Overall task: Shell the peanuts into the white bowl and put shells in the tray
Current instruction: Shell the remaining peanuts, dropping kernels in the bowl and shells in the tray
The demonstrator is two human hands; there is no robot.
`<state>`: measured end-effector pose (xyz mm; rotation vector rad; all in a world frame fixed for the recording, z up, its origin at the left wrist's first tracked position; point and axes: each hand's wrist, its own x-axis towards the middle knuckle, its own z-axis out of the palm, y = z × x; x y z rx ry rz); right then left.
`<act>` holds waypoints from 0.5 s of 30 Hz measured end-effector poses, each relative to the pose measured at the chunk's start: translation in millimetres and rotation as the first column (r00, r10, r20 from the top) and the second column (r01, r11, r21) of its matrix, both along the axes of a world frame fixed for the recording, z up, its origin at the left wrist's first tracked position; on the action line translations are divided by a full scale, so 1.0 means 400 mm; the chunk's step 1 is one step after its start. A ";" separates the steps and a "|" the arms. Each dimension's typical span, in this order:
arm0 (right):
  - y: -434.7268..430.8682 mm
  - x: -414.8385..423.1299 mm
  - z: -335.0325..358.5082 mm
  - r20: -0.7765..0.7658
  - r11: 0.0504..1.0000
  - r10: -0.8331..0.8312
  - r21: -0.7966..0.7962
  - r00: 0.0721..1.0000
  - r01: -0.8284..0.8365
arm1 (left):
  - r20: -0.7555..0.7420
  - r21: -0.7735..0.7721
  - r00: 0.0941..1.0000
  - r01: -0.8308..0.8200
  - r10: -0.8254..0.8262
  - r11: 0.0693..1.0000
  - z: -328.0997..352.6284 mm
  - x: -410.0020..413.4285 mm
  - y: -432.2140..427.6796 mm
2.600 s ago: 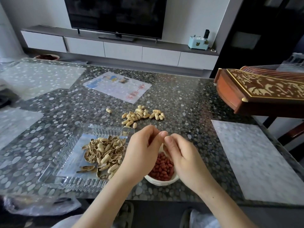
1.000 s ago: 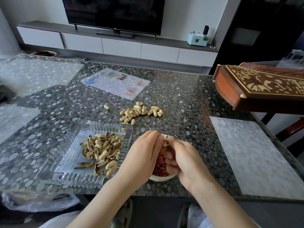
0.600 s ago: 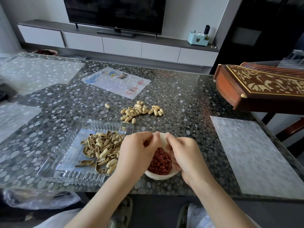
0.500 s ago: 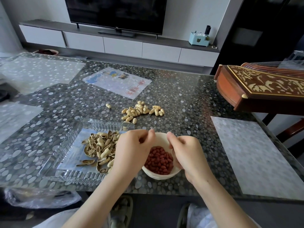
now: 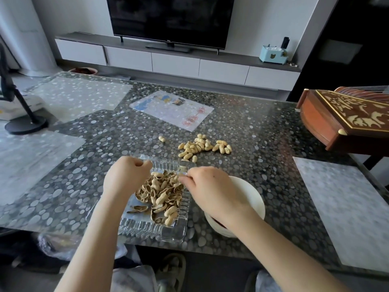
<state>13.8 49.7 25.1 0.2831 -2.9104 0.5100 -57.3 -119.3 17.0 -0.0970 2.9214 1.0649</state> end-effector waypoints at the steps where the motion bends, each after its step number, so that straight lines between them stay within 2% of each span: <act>1: -0.013 -0.012 -0.004 -0.010 0.999 0.015 0.045 1.000 -0.015 | 0.005 -0.008 1.000 0.014 -0.014 1.000 0.000 -0.001 0.000; 4: -0.001 -0.062 -0.021 0.045 0.999 -0.006 0.049 0.999 0.003 | 0.011 -0.025 0.999 0.053 -0.052 0.998 -0.006 -0.002 -0.003; 8: 0.081 -0.172 -0.039 0.080 0.971 -0.241 0.026 0.967 0.239 | -0.015 -0.026 0.998 0.055 -0.056 0.998 -0.009 -0.004 -0.007; 10: 0.105 -0.231 -0.050 0.169 0.952 -0.299 -0.007 0.939 0.305 | -0.040 0.005 0.998 0.039 -0.039 0.999 -0.009 -0.003 -0.003; 12: 0.106 -0.288 -0.064 0.276 0.939 -0.335 0.017 0.901 0.344 | -0.068 0.032 0.998 0.016 -0.013 0.999 -0.008 -0.005 -0.001; 15: 0.094 -0.347 -0.087 0.336 0.938 -0.344 0.078 0.877 0.339 | -0.112 0.066 0.994 -0.010 0.017 0.998 0.000 -0.007 0.006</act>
